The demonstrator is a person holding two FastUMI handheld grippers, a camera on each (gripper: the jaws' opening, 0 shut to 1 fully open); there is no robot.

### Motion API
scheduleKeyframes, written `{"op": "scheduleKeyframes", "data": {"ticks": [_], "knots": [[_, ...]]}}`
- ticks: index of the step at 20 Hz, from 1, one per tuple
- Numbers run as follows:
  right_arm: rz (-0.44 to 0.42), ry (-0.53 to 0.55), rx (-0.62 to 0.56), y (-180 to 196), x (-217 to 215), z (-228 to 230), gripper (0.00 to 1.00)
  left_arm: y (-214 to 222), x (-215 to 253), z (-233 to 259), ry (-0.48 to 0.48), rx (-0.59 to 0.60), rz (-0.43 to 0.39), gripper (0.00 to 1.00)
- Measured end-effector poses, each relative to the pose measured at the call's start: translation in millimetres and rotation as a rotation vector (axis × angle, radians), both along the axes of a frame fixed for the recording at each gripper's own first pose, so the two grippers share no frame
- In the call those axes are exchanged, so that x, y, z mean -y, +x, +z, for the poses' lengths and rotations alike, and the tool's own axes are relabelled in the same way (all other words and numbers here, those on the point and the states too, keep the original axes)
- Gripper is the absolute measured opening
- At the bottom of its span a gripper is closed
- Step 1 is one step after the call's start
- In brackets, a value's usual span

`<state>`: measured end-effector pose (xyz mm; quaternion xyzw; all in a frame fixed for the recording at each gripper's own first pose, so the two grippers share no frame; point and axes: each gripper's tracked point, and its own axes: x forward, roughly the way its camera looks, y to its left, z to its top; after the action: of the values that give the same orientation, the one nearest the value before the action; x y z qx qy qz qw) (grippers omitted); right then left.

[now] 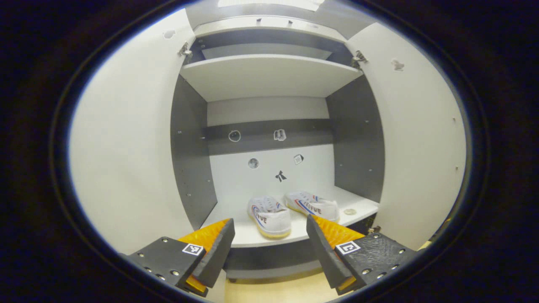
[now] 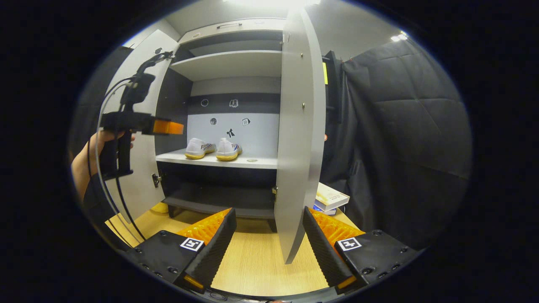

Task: Grab one shoe with the right hand and put it into the shoe cabinet, grab the other shoe with the left hand and put it into the shoe cabinet; then close the right door with the right hand and the left door with the left hand.

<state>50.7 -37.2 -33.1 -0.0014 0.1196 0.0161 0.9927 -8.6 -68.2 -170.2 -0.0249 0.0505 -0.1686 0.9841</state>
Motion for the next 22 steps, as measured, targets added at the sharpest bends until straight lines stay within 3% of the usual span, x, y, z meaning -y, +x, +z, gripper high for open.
{"op": "scheduleKeyframes", "data": {"ticks": [6, 12, 22], "knots": [[-0.017, 0.000, 0.056, -5, 10, 27, 0.99, -52, -7, -16, -0.012, -0.046, -0.054, 0.99], [-0.034, 0.020, 0.084, -12, 28, 54, 0.97, -85, -25, -29, -0.026, -0.066, -0.033, 0.97], [-0.212, 0.005, 0.109, -14, 110, 91, 0.96, -120, -51, -43, -0.045, -0.082, -0.021, 0.99]]}}
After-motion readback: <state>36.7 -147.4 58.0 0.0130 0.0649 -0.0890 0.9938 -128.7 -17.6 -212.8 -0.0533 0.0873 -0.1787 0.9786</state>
